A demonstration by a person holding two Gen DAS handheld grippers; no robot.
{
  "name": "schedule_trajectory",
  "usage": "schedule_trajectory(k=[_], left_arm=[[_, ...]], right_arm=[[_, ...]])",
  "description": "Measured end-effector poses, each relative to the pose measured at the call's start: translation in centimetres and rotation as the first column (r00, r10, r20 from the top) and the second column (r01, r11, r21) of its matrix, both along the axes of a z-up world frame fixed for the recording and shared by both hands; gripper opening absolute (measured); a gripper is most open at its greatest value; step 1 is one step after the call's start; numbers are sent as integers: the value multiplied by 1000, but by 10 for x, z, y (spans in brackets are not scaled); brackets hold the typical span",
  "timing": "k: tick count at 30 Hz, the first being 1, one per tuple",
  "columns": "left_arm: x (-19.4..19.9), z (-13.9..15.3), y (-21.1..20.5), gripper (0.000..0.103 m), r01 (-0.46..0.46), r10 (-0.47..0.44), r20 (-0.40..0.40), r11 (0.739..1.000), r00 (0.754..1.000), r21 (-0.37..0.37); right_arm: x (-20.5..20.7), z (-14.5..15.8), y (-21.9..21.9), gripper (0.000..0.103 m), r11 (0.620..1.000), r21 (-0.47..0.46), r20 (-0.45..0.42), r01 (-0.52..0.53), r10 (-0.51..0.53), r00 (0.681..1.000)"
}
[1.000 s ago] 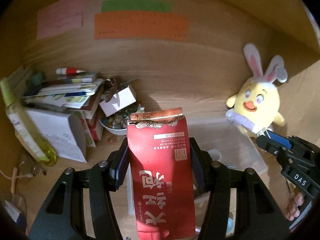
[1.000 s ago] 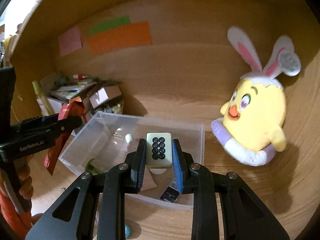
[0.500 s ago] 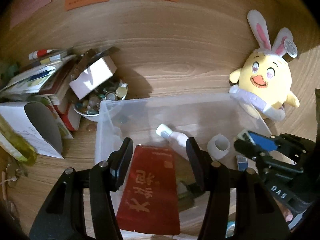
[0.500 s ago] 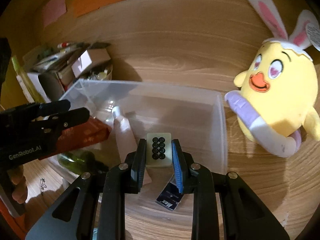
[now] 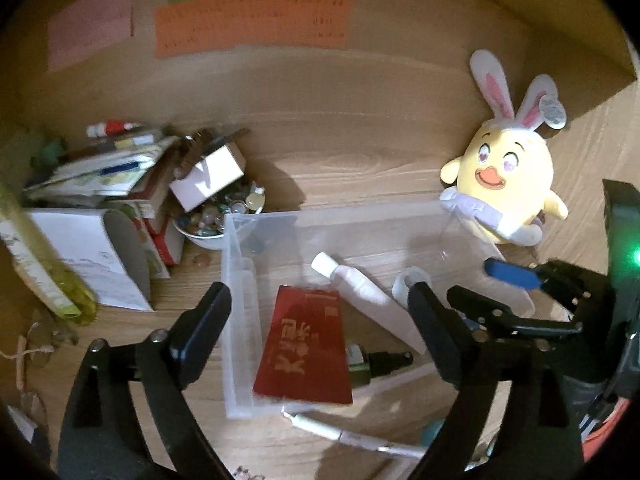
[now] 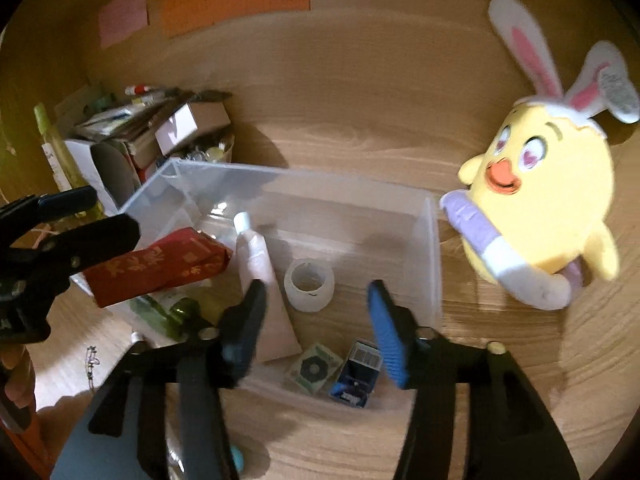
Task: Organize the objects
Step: 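Place the red packet and mahjong tile into the clear box and release, then grasp the small red-capped tube with the left gripper while the right grasps the teal bottle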
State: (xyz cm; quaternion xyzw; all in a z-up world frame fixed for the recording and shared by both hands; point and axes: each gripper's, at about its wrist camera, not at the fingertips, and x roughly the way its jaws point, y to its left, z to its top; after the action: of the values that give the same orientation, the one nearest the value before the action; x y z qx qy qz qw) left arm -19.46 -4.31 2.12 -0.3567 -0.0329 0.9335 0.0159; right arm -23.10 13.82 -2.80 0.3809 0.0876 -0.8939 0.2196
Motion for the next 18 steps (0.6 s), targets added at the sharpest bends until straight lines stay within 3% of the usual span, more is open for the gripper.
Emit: schedule_trajectory(k=[2,7,13,18], left_arm=[[12,6,1,96,-2,1,-22,1000,1000,-10],[45,15,3,100,3,-4,-69,1000,998,-22],[77,7,8,100,10,-13,-60,999,998,-51],[98,-14,12,100,29,-30,-18,998,999,-64]], right_arm=[[11,10,5,69,1000,-7,-32,7,-7,999],[45,31,18,81,1000,-7,-120,6,-6,993],[87,38,34,82,999,-35,-154,-23,18,988],[113,24,49,82,999,-38,-145,-20,14,989]])
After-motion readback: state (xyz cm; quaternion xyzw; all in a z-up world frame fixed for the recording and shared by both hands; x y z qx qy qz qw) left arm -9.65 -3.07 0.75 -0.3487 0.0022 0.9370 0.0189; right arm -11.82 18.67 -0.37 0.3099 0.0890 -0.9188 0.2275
